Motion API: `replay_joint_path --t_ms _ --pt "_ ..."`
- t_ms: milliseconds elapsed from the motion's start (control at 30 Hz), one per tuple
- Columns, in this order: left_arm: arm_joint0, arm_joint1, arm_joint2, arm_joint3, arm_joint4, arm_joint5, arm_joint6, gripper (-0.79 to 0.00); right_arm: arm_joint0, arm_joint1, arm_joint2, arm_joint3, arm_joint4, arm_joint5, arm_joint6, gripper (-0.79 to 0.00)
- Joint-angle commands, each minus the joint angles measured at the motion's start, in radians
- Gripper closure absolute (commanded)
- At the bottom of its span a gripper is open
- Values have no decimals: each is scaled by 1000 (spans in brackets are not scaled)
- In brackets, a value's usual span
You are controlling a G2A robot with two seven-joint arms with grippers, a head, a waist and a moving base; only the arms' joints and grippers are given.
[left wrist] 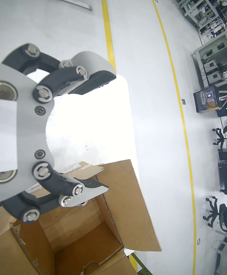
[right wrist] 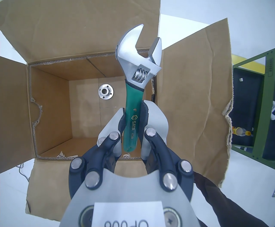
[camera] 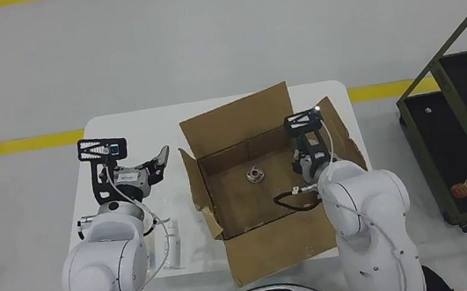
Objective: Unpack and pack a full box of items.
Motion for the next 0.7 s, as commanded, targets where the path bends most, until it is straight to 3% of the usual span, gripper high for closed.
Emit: replay_joint_path --t_ms 0,667 --pt "0 0 0 0 0 0 0 -785 -3 3 14 -33 4 -7 6 0" --pt "0 0 0 0 0 0 0 -785 -22 31 204 -273 142 -19 130 0"
